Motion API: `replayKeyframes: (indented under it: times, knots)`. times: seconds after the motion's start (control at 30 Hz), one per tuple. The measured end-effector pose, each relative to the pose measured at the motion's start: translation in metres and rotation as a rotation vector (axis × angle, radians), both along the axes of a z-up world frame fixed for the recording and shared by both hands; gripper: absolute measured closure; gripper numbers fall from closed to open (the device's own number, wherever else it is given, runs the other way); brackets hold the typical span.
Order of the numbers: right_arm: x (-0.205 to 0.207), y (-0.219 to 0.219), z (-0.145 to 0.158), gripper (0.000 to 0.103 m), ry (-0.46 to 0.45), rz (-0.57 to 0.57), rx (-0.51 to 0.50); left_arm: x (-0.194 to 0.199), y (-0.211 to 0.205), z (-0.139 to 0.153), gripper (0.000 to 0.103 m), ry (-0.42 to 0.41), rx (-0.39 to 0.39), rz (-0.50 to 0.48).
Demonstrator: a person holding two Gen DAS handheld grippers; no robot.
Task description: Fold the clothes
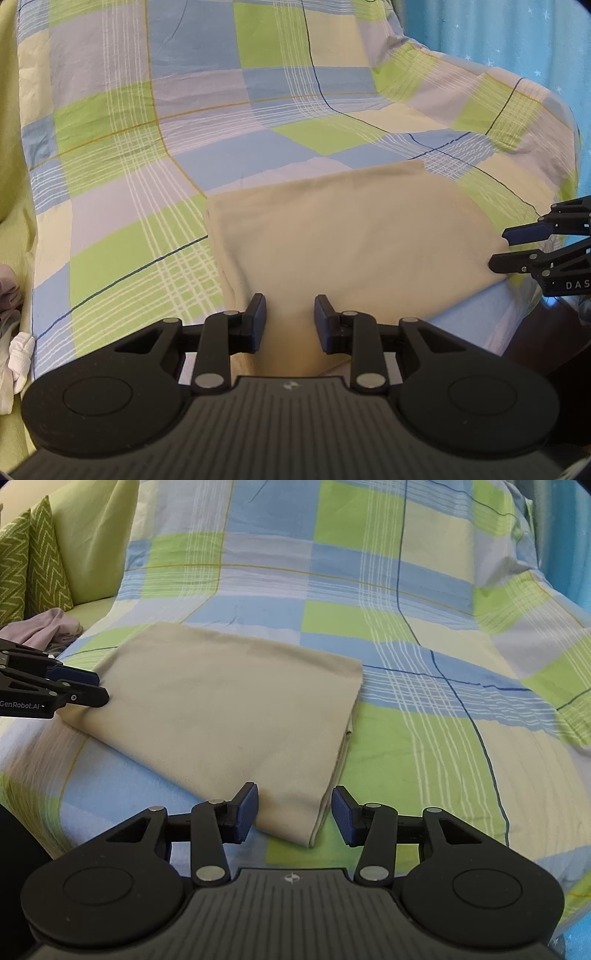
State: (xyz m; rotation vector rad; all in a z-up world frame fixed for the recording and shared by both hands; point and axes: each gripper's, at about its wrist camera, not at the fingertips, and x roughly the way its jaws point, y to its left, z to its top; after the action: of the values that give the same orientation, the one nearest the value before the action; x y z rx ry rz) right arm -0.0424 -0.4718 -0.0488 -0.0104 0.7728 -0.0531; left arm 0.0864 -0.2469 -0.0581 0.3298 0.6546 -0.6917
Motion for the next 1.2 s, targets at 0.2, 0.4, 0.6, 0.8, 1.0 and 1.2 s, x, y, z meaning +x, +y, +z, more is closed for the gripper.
replayKeyframes:
  times: [0.2, 0.4, 0.6, 0.8, 1.0, 1.2]
  knots:
    - [-0.014, 0.015, 0.004, 0.056, -0.021, 0.032, -0.036, -0.018, 0.011, 0.01, 0.079, -0.095, 0.017, -0.072]
    - [-0.018, 0.03, -0.002, 0.053, 0.0, 0.101, -0.086, -0.019, 0.031, -0.009, 0.076, -0.095, 0.109, -0.065]
    - [-0.02, 0.024, 0.007, 0.053, -0.075, 0.074, -0.007, -0.022, 0.032, 0.009, 0.076, -0.114, 0.039, -0.047]
    - [-0.013, 0.031, 0.006, 0.053, -0.062, 0.106, -0.014, 0.003, 0.001, 0.005, 0.076, -0.082, 0.002, -0.088]
    - [-0.014, 0.02, 0.004, 0.053, -0.062, 0.053, 0.012, 0.019, 0.012, -0.005, 0.075, -0.078, 0.043, -0.058]
    - [-0.007, 0.009, 0.011, 0.053, -0.108, 0.003, 0.054, 0.008, 0.007, 0.011, 0.077, -0.14, 0.025, -0.078]
